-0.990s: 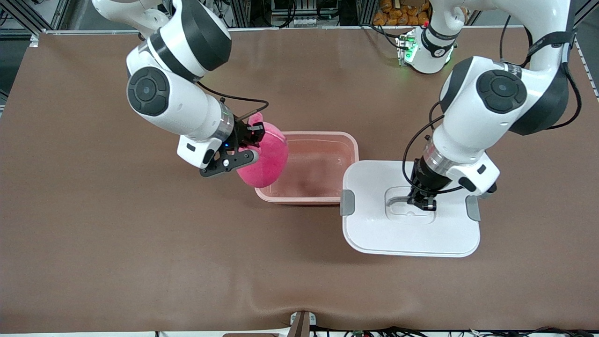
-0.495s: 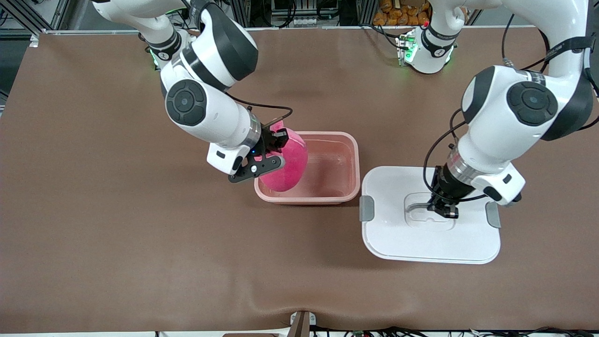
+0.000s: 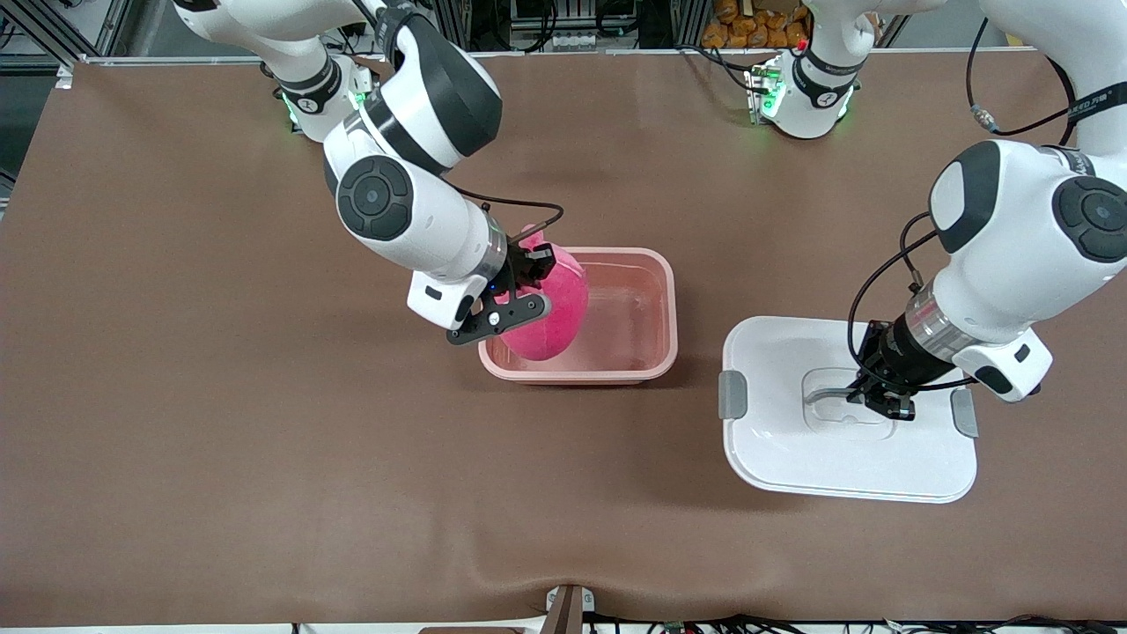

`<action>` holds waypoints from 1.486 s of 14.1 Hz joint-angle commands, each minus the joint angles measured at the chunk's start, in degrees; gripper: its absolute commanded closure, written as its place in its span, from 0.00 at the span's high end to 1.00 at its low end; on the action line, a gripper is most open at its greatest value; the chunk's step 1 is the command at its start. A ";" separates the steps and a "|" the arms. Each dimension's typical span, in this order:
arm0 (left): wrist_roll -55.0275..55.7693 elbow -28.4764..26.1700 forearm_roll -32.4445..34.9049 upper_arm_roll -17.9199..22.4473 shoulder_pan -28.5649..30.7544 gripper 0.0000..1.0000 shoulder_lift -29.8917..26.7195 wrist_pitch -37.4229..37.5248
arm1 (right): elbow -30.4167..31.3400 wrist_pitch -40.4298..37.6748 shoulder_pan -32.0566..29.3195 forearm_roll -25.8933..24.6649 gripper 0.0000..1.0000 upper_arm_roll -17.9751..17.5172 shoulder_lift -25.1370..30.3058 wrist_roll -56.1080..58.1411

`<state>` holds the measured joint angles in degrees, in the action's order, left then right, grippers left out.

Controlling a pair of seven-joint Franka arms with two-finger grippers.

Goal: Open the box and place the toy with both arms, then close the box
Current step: 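Lift the lid off with the left gripper while the right gripper carries the toy, then lower the pink toy into the open pink box with the right gripper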

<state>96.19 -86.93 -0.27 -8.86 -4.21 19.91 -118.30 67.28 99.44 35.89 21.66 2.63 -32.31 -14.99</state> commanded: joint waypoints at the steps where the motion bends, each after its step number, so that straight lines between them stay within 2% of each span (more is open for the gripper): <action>1: -1.97 -4.29 -1.05 -0.72 1.13 0.00 -3.29 -1.94 | -1.89 -0.30 0.50 1.37 0.00 0.62 -1.79 -0.75; 7: -3.56 -5.97 -1.05 -0.81 2.63 0.00 -4.00 -2.64 | -1.63 -0.03 0.41 1.37 0.00 0.71 -4.16 -0.57; 13: -3.56 -6.14 -1.14 -1.16 2.71 0.00 -4.18 -2.64 | 0.30 9.97 1.47 0.76 0.00 0.71 -10.40 -0.84; 21: -3.64 -6.76 -1.14 -1.25 2.71 0.00 -4.35 -2.73 | 2.07 11.56 2.60 0.40 0.00 0.88 -10.67 -1.10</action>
<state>93.72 -90.86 -0.28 -9.45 -2.39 17.97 -120.03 68.53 110.11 37.21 21.65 2.95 -43.70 -15.10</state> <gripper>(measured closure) 0.930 0.890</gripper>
